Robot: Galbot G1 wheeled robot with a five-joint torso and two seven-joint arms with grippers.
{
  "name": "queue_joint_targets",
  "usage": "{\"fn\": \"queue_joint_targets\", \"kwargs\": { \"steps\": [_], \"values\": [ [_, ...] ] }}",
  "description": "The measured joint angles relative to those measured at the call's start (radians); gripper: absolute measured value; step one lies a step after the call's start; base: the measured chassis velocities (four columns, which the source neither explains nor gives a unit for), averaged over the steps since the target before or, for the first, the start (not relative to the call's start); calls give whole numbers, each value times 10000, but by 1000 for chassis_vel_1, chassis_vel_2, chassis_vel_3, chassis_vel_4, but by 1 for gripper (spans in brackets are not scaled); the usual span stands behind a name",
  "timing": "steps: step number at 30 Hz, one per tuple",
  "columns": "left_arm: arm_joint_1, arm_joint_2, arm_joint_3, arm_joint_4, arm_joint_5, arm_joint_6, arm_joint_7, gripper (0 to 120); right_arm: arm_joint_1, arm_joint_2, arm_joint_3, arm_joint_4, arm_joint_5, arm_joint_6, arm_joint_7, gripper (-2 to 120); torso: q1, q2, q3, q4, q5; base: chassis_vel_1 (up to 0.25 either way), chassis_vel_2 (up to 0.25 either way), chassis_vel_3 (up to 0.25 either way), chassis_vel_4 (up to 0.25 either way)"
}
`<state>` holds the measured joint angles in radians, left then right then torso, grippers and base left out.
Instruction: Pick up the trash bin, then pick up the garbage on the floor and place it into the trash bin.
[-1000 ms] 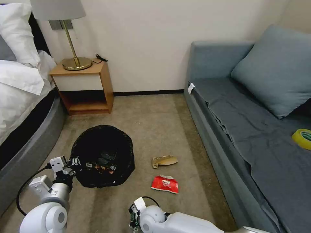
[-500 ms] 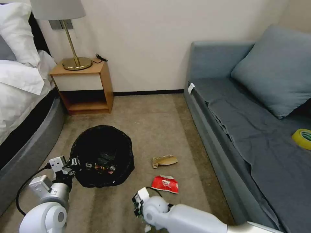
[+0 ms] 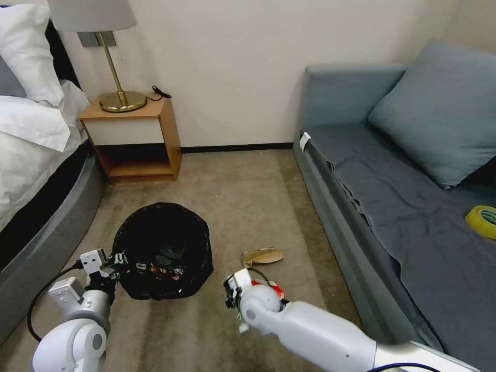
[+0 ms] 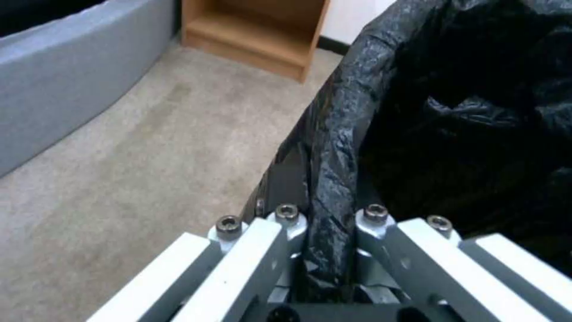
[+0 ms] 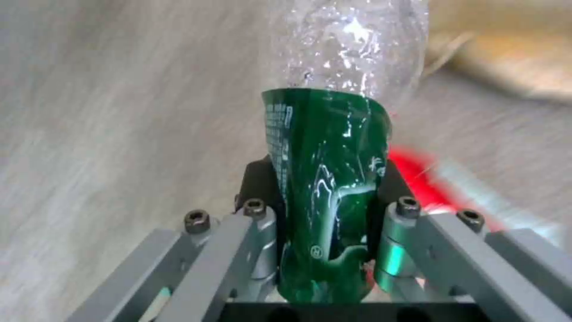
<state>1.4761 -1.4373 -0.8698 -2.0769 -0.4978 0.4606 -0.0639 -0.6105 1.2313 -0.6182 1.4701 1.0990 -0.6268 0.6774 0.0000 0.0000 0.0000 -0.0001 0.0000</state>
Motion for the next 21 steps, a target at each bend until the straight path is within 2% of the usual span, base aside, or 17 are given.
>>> {"fn": "queue_joint_targets", "kwargs": {
  "steps": [4, 14, 21],
  "values": [
    [-75, 156, -52, 84, -186, 245, -178, 4, 432, 40, 663, 162, -550, 228, 12, 19, 0, 0, 0, 1, 1, 0, 0, 0, 0],
    [-137, 255, 83, 162, -233, 431, -302, 4, 1510, 80, 1283, 520, -1550, 882, -409, 19, 1, 0, 0, 1, 0, 0, 0, 0, 0],
    [-233, 252, 326, 335, -477, 633, -376, 4, 2316, 186, 1536, 1578, -1865, 2057, -912, 19, 1, 0, 0, 1, 0, 0, 0, 0, 0]
  ]
}}
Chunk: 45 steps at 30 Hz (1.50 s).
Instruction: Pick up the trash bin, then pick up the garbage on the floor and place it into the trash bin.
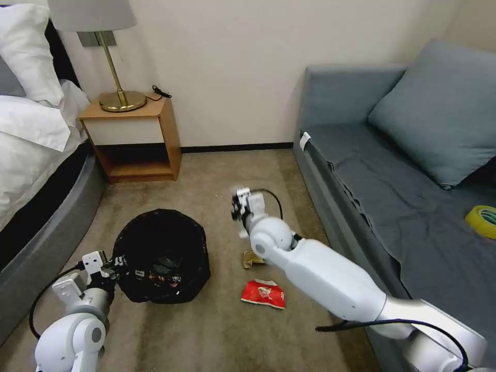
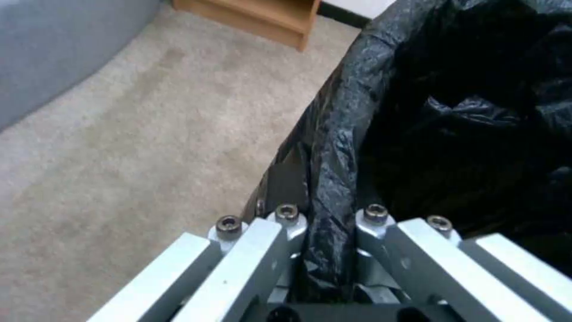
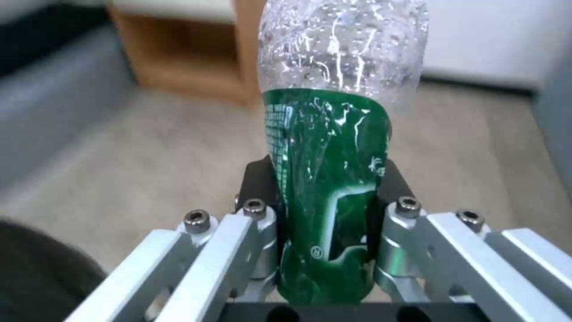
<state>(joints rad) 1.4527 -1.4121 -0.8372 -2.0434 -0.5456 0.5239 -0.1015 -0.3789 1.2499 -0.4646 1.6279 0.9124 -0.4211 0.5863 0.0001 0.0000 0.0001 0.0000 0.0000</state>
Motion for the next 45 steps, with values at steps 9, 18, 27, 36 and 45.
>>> {"fn": "queue_joint_targets", "kwargs": {
  "steps": [9, 18, 27, 36, 45],
  "values": [
    [-135, -52, 340, 78, -359, 249, -267, 4, 327, 195, -647, 1471, 230, 577, -336, 19, -1, 0, -1, 1, 0, 0, 0, 0, 0],
    [-157, -121, 476, 76, -516, 340, -377, 4, -217, 184, -1230, 1928, 29, 862, -848, 19, 0, 0, 0, 1, 0, 0, 0, 0, 0],
    [-83, -187, 559, -42, -661, 442, -379, 4, -765, 226, -1785, 1727, -977, 1243, -1545, 19, 0, 0, -1, 0, 0, 0, 0, 0, 0],
    [-25, -218, 585, -132, -802, 467, -379, 4, -1287, 93, -1996, 1613, -1664, 1251, -1724, 44, -1, 1, -1, 0, 1, 0, 0, 0, 0],
    [-21, -151, 530, -159, -947, 478, -392, 4, -1441, -38, -1985, 1730, -1826, 1236, -1726, 77, 0, 0, -1, 0, 1, 0, 0, 0, 0]
  ]
}}
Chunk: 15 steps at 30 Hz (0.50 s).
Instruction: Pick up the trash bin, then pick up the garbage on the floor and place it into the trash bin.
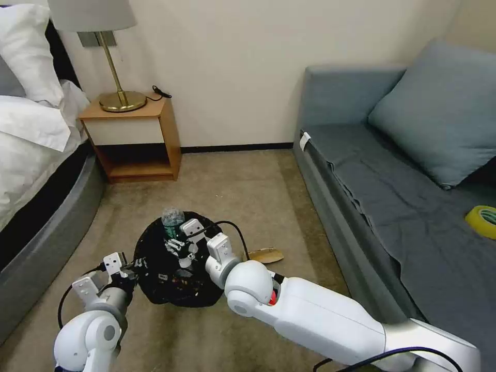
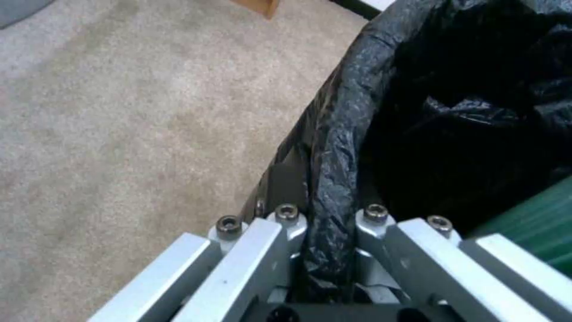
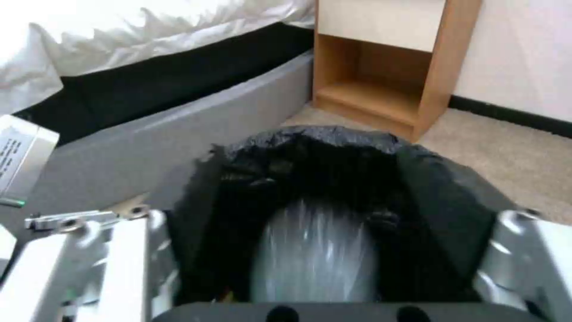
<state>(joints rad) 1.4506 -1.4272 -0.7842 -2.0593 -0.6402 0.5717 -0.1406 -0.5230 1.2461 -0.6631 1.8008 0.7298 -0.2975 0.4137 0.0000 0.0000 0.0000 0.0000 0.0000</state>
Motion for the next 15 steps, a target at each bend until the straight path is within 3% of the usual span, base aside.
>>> {"fn": "queue_joint_targets", "kwargs": {
  "steps": [3, 9, 15],
  "values": [
    [2, 35, -37, 0, -33, 1, -3, 4, -42, -33, 0, 77, -36, -18, -2, 88, 0, 0, 0, 0, 0, 0, 0, 0, 0],
    [4, 72, -93, 8, -86, 1, -6, 4, -46, -75, 35, 151, -234, -16, -7, 92, 0, 0, 0, 0, 0, 0, 0, 0, 0],
    [27, 180, -260, 14, -132, -22, 19, 4, -237, -441, 838, 397, -1900, 93, 48, 99, 0, 0, 0, 1, 0, 0, 0, 0, 0]
  ]
}}
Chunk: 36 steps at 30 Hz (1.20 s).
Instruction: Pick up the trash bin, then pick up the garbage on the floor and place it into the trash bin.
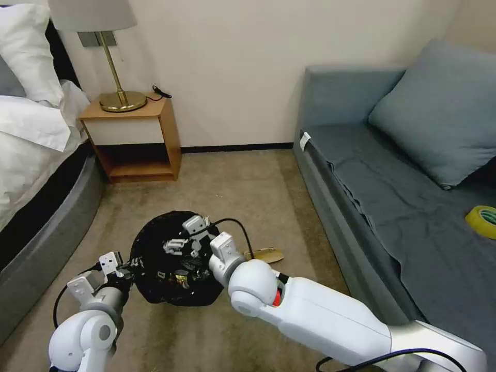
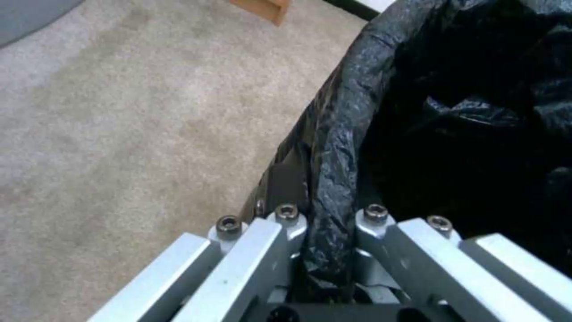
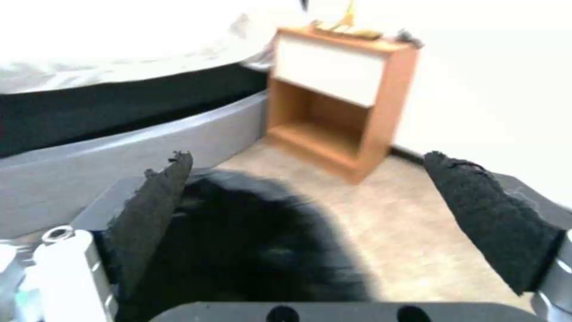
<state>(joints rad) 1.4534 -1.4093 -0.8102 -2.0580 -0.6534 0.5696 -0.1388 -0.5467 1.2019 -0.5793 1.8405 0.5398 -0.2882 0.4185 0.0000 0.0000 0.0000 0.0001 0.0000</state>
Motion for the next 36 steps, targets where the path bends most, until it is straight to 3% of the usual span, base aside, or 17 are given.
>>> {"fn": "queue_joint_targets", "kwargs": {
  "steps": [10, 15, 21, 26, 30, 36],
  "values": [
    [70, 104, -186, -66, -7, -57, 196, 4, -1878, -1377, 1880, 734, -1697, -5, 312, 100, -1, 0, 0, -1, 2, 0, 0, 0, 0],
    [74, 91, -194, -2, 72, -125, 319, 4, -3289, -2153, 2692, 911, -2715, 191, -132, 100, -1, 0, 0, -5, 2, 0, 0, 0, 0],
    [61, 47, -199, 84, 334, -228, 481, 4, -3273, -2460, 2870, 517, -2507, 223, -761, 100, -1, 0, 0, -3, 2, 0, 0, 0, 0],
    [58, 28, -312, 118, 489, -303, 632, 4, -2457, -2809, 2749, -93, -1044, -315, -2068, 100, -1, 0, 0, -1, 1, 0, 0, 0, 0],
    [98, 56, -483, 128, 488, -335, 740, 4, -1376, -3174, 2241, -775, 38, -895, -3766, 100, -1, 1, 0, -1, 1, 0, 0, 0, 0],
    [212, 92, -671, 125, 403, -364, 832, 4, 62, -3313, 864, -2584, 388, -1372, -6534, 100, -1, 0, 0, -1, -2, 0, 0, 0, 0]
  ]
}}
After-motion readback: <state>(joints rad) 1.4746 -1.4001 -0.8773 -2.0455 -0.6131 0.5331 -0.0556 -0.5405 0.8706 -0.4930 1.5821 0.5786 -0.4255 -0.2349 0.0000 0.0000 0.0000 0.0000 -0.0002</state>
